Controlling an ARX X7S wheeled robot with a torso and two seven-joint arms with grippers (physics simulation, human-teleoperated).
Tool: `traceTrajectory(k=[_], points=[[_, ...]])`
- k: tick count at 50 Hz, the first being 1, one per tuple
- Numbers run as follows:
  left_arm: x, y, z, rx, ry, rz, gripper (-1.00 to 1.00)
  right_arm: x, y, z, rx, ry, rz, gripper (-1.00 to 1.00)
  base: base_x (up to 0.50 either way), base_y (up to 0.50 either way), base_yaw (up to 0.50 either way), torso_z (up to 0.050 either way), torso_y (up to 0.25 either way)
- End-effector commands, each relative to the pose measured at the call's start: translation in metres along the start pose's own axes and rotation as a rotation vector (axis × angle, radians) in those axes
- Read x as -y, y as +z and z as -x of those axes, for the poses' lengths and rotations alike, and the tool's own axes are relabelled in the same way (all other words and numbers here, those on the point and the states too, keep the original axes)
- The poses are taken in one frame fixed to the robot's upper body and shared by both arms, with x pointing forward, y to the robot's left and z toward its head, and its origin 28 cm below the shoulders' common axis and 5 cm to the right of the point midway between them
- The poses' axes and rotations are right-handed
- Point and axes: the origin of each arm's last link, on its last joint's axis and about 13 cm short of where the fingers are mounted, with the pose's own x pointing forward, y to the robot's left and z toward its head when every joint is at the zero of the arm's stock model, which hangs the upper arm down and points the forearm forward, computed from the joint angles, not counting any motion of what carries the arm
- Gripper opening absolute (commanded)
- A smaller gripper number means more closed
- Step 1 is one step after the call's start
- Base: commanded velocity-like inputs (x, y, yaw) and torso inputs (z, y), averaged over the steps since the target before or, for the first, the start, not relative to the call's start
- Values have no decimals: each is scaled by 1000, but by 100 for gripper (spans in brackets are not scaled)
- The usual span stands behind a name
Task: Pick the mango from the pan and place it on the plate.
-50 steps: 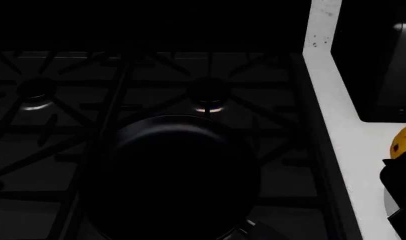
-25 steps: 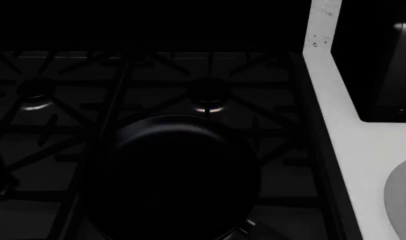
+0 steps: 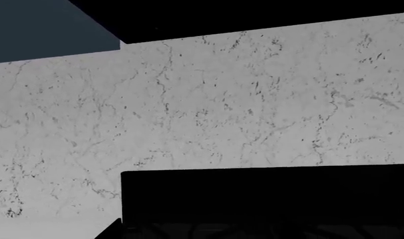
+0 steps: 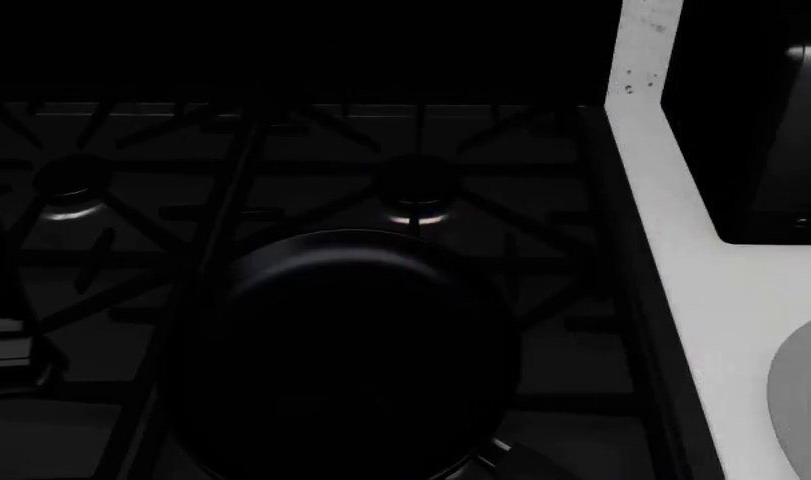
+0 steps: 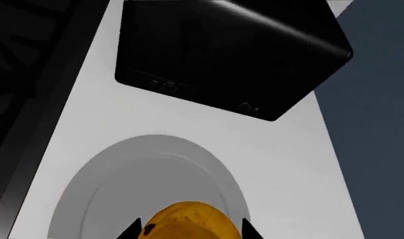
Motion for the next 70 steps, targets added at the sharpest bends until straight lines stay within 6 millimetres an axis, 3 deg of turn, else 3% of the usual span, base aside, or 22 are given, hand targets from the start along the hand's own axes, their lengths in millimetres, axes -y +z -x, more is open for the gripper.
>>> traceTrajectory(k=[1, 14, 17, 19, 21, 37, 44, 46, 50, 53, 70], points=[[3, -2, -1, -8, -1, -2, 100, 14, 9, -3, 51, -128, -58, -100, 0, 0, 0, 0, 0], [2, -11, 2, -13, 1, -9, 100, 13, 10, -20, 39, -143, -89, -100, 0, 0, 0, 0, 1], [3, -3, -1, -13, 1, -9, 100, 12, 7, -24, 31, -141, -98, -100, 0, 0, 0, 0, 4], [3, -12, 2, -15, 0, -7, 100, 10, 6, -26, 26, -136, -103, -100, 0, 0, -1, 10, 0], [2, -3, -1, -14, 0, -7, 100, 9, 6, -27, 23, -134, -105, -100, 0, 0, 0, 0, 0], [0, -6, 0, -21, 9, -2, 100, 3, 0, -39, 2, -104, -121, -100, 0, 0, 0, 0, 1], [-1, -8, 1, -24, 8, 1, 100, 3, -1, -37, 2, -106, -129, -100, 0, 0, 0, 0, 0], [-1, -17, 5, -24, 8, 3, 100, 3, -1, -37, 2, -106, -133, -100, 0, 0, 0, 0, 5], [-2, -8, 2, -24, 11, 3, 100, 3, -2, -36, 1, -107, -137, -100, 0, 0, 0, 0, 0], [-1, -17, 6, -25, 9, 4, 100, 2, -4, -37, -2, -102, -135, -100, 0, 0, -1, 0, 0], [-2, -17, 8, -22, 12, 9, 100, 3, -9, -36, -2, -103, -154, -100, 0, 0, 0, 0, 1]])
